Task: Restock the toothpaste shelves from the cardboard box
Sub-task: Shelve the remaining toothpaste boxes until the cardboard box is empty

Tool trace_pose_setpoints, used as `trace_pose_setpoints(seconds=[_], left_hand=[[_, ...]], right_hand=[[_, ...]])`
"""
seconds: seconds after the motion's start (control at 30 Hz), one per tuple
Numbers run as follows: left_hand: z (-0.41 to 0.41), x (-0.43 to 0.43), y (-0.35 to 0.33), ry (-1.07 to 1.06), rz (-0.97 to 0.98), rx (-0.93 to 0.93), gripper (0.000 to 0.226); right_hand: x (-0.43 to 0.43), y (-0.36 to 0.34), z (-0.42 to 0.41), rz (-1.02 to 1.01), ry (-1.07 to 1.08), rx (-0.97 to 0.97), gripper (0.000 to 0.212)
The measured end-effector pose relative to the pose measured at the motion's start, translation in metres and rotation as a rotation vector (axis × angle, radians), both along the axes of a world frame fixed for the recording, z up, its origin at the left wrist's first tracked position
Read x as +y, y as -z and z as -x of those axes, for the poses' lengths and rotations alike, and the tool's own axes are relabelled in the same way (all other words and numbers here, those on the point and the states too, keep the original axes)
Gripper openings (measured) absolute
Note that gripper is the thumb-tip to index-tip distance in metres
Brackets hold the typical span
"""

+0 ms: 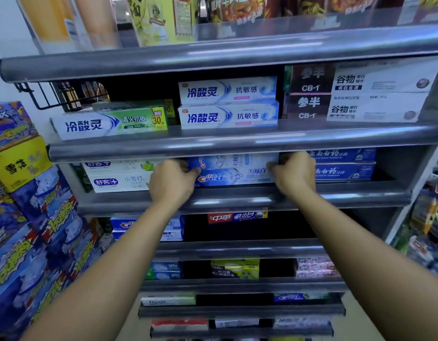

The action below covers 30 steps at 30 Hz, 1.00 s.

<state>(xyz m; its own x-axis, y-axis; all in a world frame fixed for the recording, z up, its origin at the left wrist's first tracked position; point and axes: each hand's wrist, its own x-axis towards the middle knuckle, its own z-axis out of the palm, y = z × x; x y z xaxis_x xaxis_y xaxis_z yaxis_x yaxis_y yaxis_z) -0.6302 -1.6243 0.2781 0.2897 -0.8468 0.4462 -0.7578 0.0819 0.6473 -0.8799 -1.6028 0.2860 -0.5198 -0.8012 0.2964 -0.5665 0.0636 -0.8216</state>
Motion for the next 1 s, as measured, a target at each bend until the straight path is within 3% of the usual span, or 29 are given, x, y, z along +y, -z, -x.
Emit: trace_pose_setpoints(seconds=[0.13,0.27,0.37,0.43,0.5,0.6,0.67,0.77,0.9,1.0], left_hand=[[0.005,-0.011,-0.002,-0.076,-0.057,-0.058,0.038],[0.006,-0.017,-0.001,0.002,-0.022,-0.048,0.035],[-0.002,-0.008,0.003,0.041,0.03,-0.093,0.031],[-0.008,0.007,0.011,0.035,0.149,-0.139,0.028],[-0.013,0.03,0.024,0.103,0.266,-0.105,0.032],[-0.012,0.061,0.068,0.3,0.348,-0.063,0.032],[-0.007,0.079,0.105,0.408,0.303,-0.059,0.029],[0.004,0.098,0.186,0.523,0.05,-0.014,0.028],[0.015,0.125,0.313,0.581,-0.392,0.072,0.032],[0.024,0.151,0.413,0.541,-0.679,0.091,0.033]], right_hand=[[-0.014,-0.002,-0.008,-0.043,0.042,0.034,0.023],[-0.016,0.0,-0.009,-0.048,0.028,0.019,0.021],[-0.006,0.005,-0.008,-0.028,-0.039,0.111,0.023],[0.008,0.009,-0.007,0.055,-0.095,0.244,0.027],[0.028,0.019,-0.007,0.26,-0.145,0.362,0.025],[0.062,0.057,-0.003,0.549,-0.178,0.361,0.026],[0.082,0.092,0.001,0.562,-0.23,0.315,0.019],[0.102,0.174,0.013,0.32,-0.297,0.208,0.015],[0.131,0.306,0.027,-0.15,-0.267,0.026,0.018],[0.154,0.409,0.032,-0.527,-0.196,-0.249,0.015]])
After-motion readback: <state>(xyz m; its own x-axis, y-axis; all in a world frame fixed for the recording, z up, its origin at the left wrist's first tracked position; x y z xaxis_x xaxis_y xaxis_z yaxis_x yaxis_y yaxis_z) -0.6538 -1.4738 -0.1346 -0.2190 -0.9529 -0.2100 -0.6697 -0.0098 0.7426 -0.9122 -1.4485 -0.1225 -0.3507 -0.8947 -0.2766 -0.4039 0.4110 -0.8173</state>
